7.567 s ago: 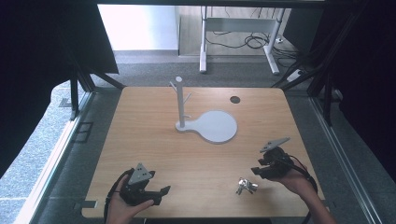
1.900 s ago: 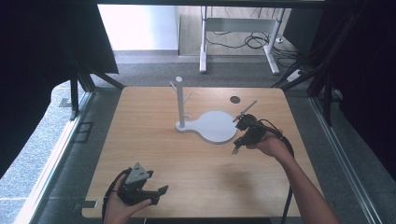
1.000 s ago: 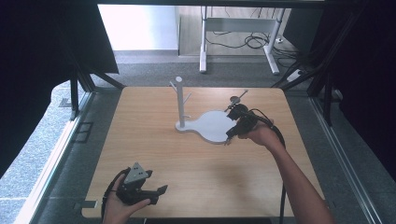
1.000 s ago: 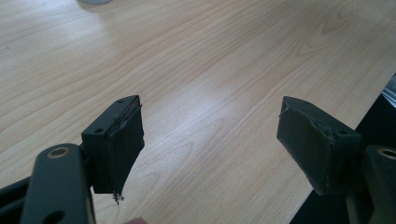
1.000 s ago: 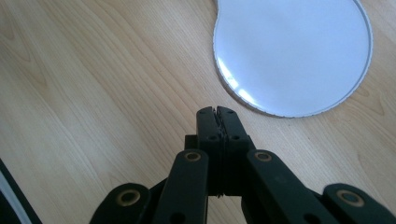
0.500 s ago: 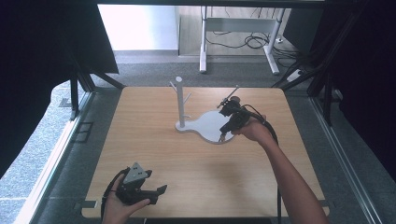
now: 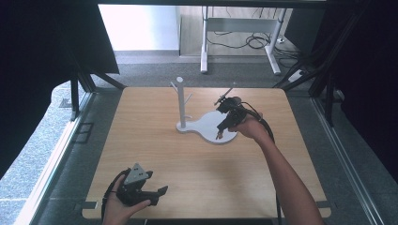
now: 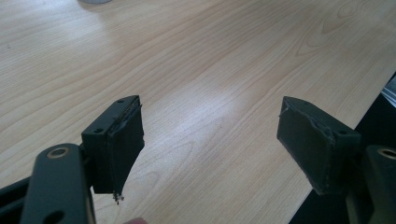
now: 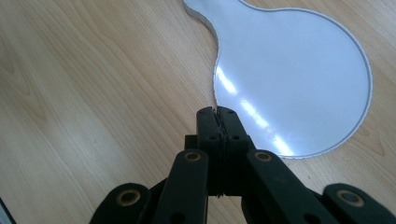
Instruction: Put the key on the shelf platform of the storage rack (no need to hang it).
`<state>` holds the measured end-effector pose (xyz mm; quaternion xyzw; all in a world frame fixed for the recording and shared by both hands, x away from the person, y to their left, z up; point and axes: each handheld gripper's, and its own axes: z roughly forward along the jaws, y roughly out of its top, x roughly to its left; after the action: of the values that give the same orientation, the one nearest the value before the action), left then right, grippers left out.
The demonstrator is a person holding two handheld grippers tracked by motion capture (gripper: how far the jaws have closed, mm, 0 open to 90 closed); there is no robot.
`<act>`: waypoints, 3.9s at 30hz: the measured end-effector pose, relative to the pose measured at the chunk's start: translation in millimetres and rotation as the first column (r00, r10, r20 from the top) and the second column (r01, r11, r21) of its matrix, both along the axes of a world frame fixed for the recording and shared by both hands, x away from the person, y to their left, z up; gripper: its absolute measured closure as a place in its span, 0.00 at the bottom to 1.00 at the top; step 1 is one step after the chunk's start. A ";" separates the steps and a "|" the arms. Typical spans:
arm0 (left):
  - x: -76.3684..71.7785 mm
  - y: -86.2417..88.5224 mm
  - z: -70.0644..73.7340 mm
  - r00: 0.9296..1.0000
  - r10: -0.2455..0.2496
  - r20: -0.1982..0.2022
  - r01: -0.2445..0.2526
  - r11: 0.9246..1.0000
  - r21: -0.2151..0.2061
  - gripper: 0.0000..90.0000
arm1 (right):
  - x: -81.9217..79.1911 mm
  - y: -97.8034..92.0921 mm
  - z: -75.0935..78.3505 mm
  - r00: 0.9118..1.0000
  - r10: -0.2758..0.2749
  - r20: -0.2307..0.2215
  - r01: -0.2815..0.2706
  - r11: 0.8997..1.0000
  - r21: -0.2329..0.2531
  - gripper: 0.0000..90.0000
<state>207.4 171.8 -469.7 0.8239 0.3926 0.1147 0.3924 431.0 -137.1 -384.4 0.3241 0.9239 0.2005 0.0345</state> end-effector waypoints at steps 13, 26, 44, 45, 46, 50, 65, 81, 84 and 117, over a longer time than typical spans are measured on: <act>0.3 0.9 -0.2 1.000 -0.002 -0.002 0.002 1.000 0.005 0.26 | 4.1 9.1 -6.9 1.000 0.002 0.003 -0.002 1.000 0.000 1.00; 0.8 1.4 -0.7 1.000 -0.001 -0.004 0.001 1.000 0.005 0.26 | 17.3 8.9 -16.2 0.999 -0.030 -0.011 0.030 0.999 0.017 1.00; 1.0 2.5 -1.2 1.000 0.002 -0.006 -0.002 1.000 0.002 0.26 | 34.9 11.9 -42.6 0.997 -0.073 -0.035 0.073 0.997 0.001 1.00; 1.0 2.3 -1.3 1.000 0.002 -0.006 -0.002 1.000 0.001 0.26 | 35.3 11.8 -44.4 0.997 -0.074 -0.033 0.075 0.997 0.001 1.00; 0.9 2.2 -1.2 1.000 0.001 -0.006 -0.001 1.000 0.001 0.26 | 35.9 11.5 -45.8 0.996 -0.077 -0.036 0.078 0.997 0.002 1.00; 1.0 2.3 -1.3 1.000 0.001 -0.007 -0.001 1.000 0.002 0.26 | 39.4 8.7 -51.1 0.995 -0.091 -0.039 0.091 0.996 -0.003 1.00; 1.0 3.2 -1.0 1.000 0.003 -0.006 -0.003 1.000 0.001 0.26 | 49.6 4.3 -57.0 0.992 -0.119 -0.044 0.120 0.993 0.004 1.00; 0.7 4.8 -0.2 1.000 0.004 -0.003 -0.004 1.000 -0.001 0.26 | 61.2 4.6 -62.6 0.985 -0.170 -0.023 0.170 0.985 0.005 0.99; 0.9 5.7 -0.1 1.000 0.006 -0.004 -0.006 1.000 -0.001 0.26 | 63.3 5.4 -66.1 0.983 -0.182 -0.017 0.182 0.983 -0.001 0.99; 1.1 3.5 -1.5 1.000 0.001 -0.007 -0.001 1.000 0.004 0.26 | 59.9 -8.0 -76.6 0.982 -0.187 -0.007 0.187 0.982 -0.003 0.76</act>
<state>208.6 175.4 -471.2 0.8248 0.3940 0.1129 0.3895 490.9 -145.1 -460.9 0.4099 0.8898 0.1942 0.0502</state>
